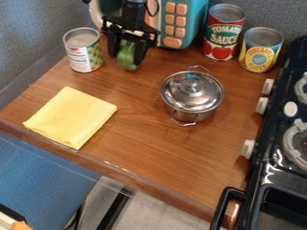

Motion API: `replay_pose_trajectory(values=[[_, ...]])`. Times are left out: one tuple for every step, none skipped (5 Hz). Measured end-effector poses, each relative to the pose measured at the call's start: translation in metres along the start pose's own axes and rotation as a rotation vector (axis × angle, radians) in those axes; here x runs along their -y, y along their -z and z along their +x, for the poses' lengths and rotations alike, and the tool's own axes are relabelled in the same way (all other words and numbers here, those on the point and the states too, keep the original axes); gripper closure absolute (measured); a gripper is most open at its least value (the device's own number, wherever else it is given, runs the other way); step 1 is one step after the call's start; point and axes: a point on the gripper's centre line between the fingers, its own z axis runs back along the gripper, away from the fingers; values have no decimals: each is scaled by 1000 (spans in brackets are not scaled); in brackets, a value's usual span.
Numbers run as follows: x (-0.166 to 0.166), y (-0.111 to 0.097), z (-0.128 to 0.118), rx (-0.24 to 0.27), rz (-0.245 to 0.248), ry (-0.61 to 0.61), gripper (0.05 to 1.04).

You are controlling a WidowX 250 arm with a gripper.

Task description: Move the green bell pepper to the upper left of the table

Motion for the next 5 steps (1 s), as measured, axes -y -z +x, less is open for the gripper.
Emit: replay_pose_trajectory(values=[[0,0,0,0,-1,10,75],[1,-1,-2,-11,-8,23,77],[1,-21,-6,45,-31,47,83],[2,-38,-12,94,-53,65,83],[1,-39,-14,97,-56,72,83]])
